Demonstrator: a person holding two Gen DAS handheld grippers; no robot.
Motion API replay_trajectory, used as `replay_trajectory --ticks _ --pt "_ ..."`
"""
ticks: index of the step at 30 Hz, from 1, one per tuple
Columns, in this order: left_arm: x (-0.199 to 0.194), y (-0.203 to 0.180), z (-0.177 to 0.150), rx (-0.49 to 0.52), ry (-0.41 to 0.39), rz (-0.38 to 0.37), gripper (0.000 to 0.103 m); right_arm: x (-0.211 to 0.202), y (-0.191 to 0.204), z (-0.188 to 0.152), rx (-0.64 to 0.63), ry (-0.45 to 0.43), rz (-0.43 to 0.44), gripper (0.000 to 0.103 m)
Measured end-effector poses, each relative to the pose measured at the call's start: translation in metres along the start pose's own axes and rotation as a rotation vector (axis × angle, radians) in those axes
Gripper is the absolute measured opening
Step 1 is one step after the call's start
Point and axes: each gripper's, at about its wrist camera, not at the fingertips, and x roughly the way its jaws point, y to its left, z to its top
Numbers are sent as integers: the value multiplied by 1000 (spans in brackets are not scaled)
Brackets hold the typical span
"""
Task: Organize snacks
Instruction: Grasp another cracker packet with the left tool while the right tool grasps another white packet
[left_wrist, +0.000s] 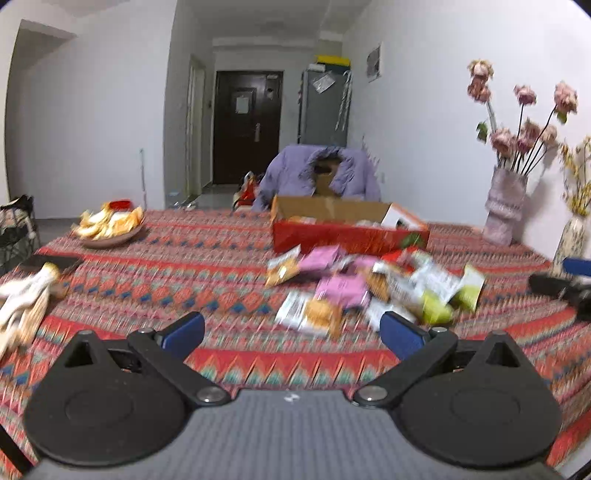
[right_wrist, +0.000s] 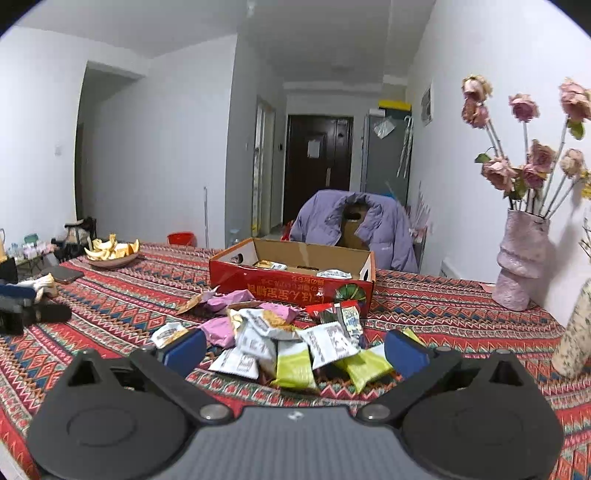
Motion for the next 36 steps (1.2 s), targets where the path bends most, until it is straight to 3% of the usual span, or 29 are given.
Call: replay_trajectory --ticks 5,14,23,30,36 --pt "-10 13 -24 -5 43 33 103 -14 12 -30 -22 4 8 103" --pt "17 8 -20 12 88 26 103 -1 11 -44 12 60 -13 103" --pt "101 -22 2 86 140 -45 103 35 -18 -37 112 127 -23 100" --pt "182 -29 9 108 247 -90 103 78 -49 -27 209 163 -37 89" --pt "226 -26 9 134 281 -64 103 130 -53 -14 128 181 -33 78"
